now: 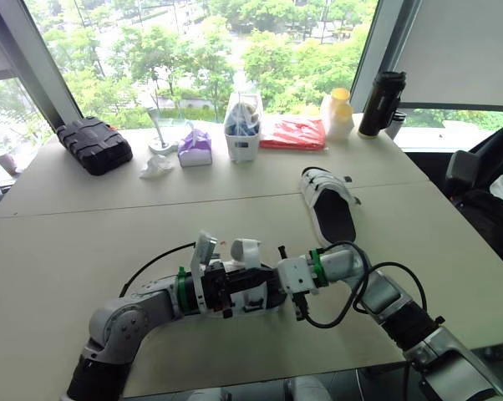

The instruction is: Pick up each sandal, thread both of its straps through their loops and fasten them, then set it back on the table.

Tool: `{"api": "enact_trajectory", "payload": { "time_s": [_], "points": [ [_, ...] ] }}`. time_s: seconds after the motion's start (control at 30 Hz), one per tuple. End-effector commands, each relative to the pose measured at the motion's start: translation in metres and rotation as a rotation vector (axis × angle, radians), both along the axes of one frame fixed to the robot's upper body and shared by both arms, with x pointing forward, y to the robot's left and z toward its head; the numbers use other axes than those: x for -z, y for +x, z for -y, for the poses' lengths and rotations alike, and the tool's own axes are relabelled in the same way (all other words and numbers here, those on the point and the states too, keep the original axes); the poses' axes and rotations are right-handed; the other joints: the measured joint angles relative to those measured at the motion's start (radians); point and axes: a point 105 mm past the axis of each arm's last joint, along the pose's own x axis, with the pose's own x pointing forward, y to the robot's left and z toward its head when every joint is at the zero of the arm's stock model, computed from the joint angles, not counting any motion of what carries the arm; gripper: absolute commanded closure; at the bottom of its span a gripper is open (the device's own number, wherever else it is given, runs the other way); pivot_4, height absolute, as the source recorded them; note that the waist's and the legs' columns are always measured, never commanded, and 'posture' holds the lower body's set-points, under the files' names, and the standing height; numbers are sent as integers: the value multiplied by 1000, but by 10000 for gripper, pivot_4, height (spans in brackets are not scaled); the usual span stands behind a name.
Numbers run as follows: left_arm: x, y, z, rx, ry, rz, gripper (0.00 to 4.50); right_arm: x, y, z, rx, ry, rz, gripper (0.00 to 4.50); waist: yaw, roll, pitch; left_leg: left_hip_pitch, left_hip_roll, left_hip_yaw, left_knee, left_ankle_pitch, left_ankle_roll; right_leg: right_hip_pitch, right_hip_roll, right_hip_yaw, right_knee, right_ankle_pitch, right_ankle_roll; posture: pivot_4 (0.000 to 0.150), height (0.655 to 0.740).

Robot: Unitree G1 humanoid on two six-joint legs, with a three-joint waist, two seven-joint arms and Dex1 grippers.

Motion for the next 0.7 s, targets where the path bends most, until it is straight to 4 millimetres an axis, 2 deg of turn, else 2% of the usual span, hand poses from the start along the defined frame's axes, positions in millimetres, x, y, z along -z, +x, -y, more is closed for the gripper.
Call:
{"api": "enact_trajectory", "payload": {
  "time_s": [0.03, 0.7],
  "points": [
    [-7, -5, 3, 21, 13, 49, 44637, 40, -5, 15, 41, -149, -92, 45000, 0, 0, 0, 0, 0, 0, 0, 0, 0, 0, 0, 0, 0, 0, 0, 1500, 7400],
    [10, -11, 2, 21, 73, 26, 44637, 39, -4, 18, 36, -162, -80, 45000, 0, 0, 0, 0, 0, 0, 0, 0, 0, 0, 0, 0, 0, 0, 0, 1500, 7400]
  ]
}}
